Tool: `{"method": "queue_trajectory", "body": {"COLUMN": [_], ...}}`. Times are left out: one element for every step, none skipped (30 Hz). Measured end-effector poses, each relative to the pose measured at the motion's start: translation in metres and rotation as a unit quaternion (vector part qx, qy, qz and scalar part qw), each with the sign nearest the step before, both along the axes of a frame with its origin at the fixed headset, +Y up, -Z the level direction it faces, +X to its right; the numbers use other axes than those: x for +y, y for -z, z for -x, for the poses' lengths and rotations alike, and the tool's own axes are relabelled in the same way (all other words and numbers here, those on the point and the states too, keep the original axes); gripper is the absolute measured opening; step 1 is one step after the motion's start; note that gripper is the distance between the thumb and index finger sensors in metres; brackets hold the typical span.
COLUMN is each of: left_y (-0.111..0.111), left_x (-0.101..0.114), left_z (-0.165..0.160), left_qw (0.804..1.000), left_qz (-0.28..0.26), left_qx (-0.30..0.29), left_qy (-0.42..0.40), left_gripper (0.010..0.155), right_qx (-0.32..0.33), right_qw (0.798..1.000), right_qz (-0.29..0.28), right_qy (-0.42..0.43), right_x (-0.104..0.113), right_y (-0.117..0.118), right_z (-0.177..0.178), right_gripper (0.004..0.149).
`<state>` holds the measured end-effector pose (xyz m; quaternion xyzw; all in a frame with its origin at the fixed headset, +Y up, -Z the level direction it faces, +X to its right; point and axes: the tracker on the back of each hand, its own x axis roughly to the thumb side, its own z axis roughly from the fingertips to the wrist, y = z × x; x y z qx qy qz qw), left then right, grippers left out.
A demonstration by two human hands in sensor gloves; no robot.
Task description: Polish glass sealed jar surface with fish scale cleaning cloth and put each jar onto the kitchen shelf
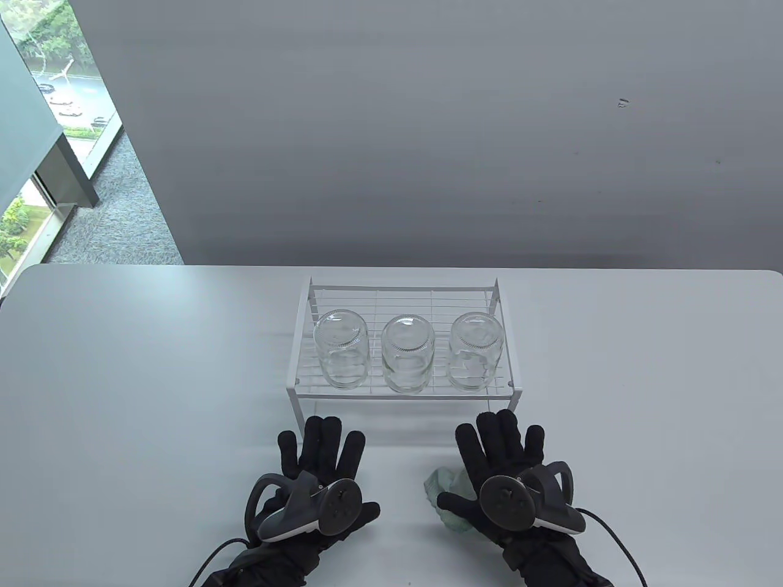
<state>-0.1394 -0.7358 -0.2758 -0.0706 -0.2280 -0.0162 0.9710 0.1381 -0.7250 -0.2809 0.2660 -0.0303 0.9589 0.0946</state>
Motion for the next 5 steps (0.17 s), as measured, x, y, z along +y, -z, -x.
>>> {"method": "queue_trajectory", "body": {"left_y": [0.0,0.0,0.0,0.0,0.0], "left_x": [-0.0001,-0.0001,-0.0002,-0.0003,-0.0006], "left_z": [0.0,0.0,0.0001,-0.0001,-0.0002], "left_qw": [1.0,1.0,1.0,1.0,1.0], "left_qz": [0.0,0.0,0.0,0.001,0.003], "left_qx": [0.0,0.0,0.0,-0.001,-0.003], "left_qy": [0.0,0.0,0.0,-0.001,-0.003], "left_gripper": [0.105,0.105,0.105,0.105,0.105], "right_qx": [0.0,-0.001,-0.001,-0.001,-0.001], "right_qw": [1.0,1.0,1.0,1.0,1.0], "right_qz": [0.0,-0.001,-0.001,0.0,0.004], "right_qy": [0.0,0.001,0.001,0.002,0.002], "right_x": [0.0001,0.0002,0.0001,-0.0001,-0.0007], "right_y": [0.0,0.0,0.0,0.0,0.0001], "right_z": [-0.0002,-0.0004,-0.0006,-0.0007,-0.0006], "right_gripper": [0.095,0.095,0.095,0.095,0.094]}}
